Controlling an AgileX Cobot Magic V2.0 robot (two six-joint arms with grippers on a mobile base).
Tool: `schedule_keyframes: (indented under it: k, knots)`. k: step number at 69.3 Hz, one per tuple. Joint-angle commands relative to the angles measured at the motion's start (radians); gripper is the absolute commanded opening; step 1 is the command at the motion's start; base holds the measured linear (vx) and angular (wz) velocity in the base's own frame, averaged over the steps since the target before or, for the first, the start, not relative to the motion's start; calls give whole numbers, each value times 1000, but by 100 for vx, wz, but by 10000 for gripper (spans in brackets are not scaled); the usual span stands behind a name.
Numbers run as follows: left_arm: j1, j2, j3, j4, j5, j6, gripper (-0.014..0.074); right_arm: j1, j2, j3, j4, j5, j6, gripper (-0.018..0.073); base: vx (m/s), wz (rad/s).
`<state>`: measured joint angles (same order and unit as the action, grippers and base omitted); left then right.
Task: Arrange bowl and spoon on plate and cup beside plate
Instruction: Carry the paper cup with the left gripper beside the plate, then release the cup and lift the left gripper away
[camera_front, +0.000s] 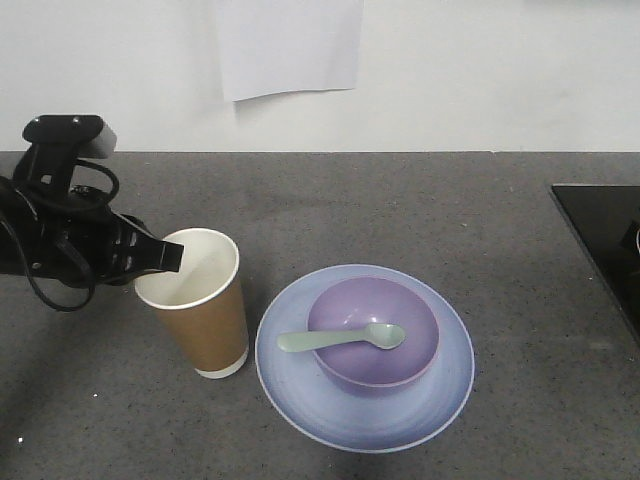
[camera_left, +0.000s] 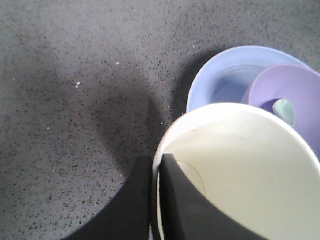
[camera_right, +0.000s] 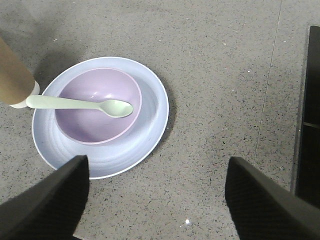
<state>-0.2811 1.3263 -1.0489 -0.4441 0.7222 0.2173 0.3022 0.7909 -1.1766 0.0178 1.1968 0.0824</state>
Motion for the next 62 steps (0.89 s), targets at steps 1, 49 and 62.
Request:
schedule_keyframes:
  k: [1,49,62]
  knots:
    - [-7,3,-23,-9,-55,-13,-8,-1,4,-23,-2,-64,3,538,0,0]
    - [-7,23,-22,1,-72,-38,178,-1,4,-23,-1,-65,3,538,0,0]
    - [-4,2,-22,-6,-79,-39,360,-1,4,-23,-1,-66,3,538,0,0]
